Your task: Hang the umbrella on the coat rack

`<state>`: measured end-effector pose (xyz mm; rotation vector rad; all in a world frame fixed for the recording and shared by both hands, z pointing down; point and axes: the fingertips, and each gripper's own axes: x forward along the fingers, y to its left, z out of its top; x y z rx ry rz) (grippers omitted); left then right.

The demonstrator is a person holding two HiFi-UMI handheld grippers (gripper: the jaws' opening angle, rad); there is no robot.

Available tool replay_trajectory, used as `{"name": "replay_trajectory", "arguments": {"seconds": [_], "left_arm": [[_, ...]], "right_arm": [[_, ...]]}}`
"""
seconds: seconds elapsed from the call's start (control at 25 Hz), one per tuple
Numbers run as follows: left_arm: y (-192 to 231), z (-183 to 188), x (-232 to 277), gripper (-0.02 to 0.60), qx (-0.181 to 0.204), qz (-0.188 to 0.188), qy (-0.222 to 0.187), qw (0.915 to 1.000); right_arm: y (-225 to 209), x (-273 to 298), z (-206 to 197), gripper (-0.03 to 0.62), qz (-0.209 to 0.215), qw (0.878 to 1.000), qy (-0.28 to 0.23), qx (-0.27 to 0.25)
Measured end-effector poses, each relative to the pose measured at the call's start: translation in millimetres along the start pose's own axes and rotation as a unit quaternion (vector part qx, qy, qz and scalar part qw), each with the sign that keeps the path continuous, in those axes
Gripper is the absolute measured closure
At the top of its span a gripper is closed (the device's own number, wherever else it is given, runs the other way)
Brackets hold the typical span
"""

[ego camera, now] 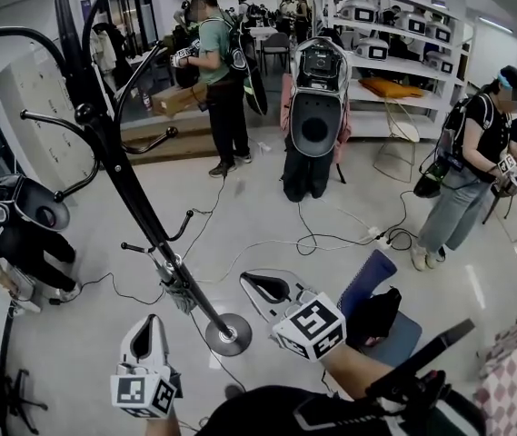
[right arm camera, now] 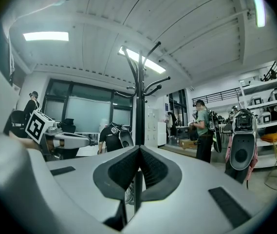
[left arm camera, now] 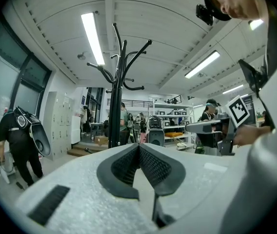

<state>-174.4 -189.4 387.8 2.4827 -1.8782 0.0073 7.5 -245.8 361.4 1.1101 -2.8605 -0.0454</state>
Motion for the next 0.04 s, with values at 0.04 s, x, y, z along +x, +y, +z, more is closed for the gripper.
{"name": "replay_trajectory", "arguments": {"seconds": [0.04], "left_arm": [[1.0,0.8,-0.1,0.571,-0.001,0.002,0.000,1.0000]], "right_arm": [[0.2,1.4,0.5,0.592,0.001,1.000,0.000,-0.001]]}}
